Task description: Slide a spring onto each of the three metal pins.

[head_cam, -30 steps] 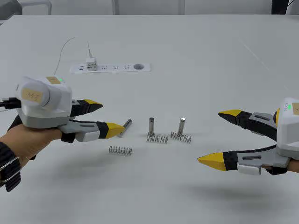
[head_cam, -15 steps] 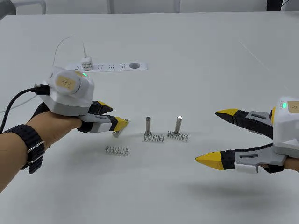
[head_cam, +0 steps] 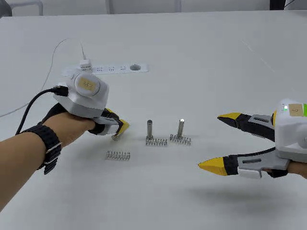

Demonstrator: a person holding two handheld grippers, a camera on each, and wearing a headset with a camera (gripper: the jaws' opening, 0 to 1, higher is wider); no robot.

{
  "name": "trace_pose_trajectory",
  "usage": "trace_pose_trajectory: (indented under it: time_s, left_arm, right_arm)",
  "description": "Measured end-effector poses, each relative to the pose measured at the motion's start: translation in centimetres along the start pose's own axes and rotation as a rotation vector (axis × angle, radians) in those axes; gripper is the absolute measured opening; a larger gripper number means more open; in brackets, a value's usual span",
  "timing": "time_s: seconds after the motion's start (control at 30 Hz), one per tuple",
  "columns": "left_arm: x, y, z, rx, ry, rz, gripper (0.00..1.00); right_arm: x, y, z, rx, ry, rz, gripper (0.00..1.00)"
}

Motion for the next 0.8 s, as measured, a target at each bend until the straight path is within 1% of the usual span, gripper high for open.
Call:
trace_pose_trajectory:
  time_s: [0.1,0.2,0.5,0.6,0.8]
  left_arm:
    - [-0.2,0.0,0.4,0.009,-0.028,-0.007,0.20]
    - [-0.2,0.1,0.7,0.010,-0.040,-0.012,0.17]
    - [-0.2,0.2,1.3,0.011,-0.081,-0.045,0.14]
    - [-0.3,0.3,1.5,0.016,-0.100,-0.044,0.12]
    - [-0.1,0.3,1.8,0.022,-0.121,-0.047,0.11]
  right_arm:
    - [0.0,0.0,0.0,-0.002,0.000,0.001,0.78]
    - [-0.1,0.1,-0.1,-0.003,0.002,0.004,0.78]
    - [-0.2,0.2,-0.1,-0.006,0.001,0.007,0.78]
    - [-0.2,0.2,-0.1,-0.007,0.001,0.008,0.78]
    - [-0.3,0.2,-0.2,-0.008,-0.002,0.011,0.78]
Point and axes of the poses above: the centre of the closed fingertips' face, and the gripper's own axes: z roughly forward along the fingers, y roughly to its right, x roughly out of its top, the point moved 4 cm from there along -z, roughly backward along the fingers, and after that the axes turned 5 degrees about -y, right-handed, at the moved point
